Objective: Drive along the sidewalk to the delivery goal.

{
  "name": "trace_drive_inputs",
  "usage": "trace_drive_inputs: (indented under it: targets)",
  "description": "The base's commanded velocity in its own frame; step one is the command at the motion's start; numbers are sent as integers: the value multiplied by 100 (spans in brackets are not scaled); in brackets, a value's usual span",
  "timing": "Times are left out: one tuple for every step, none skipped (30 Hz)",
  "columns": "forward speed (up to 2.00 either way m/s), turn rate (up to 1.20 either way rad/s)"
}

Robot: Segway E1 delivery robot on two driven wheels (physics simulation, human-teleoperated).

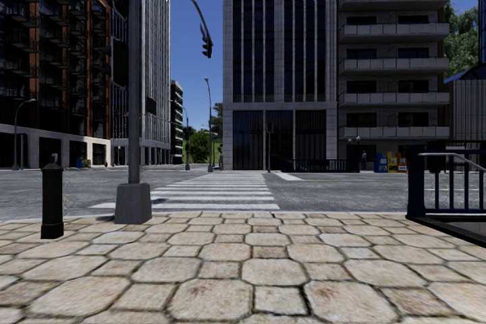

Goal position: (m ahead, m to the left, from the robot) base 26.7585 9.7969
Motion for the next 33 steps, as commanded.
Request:
trace_drive_inputs:
  targets:
    - [200, 0]
    - [200, 0]
    - [200, 0]
    - [200, 0]
    - [200, 0]
    - [200, 0]
    - [200, 0]
    - [200, 0]
    - [200, 0]
    - [200, 0]
    - [200, 0]
    - [200, 0]
    - [200, 0]
    - [200, 0]
    - [200, 0]
    - [200, 0]
    - [200, 0]
    - [200, 0]
    - [200, 0]
    - [200, 0]
    - [200, 0]
    - [200, 0]
    - [200, 0]
    - [200, 0]
    - [200, 0]
    - [200, 0]
    - [200, 0]
    - [200, 0]
    - [200, 0]
    - [200, 0]
    - [200, 0]
    - [200, 0]
    - [200, 0]
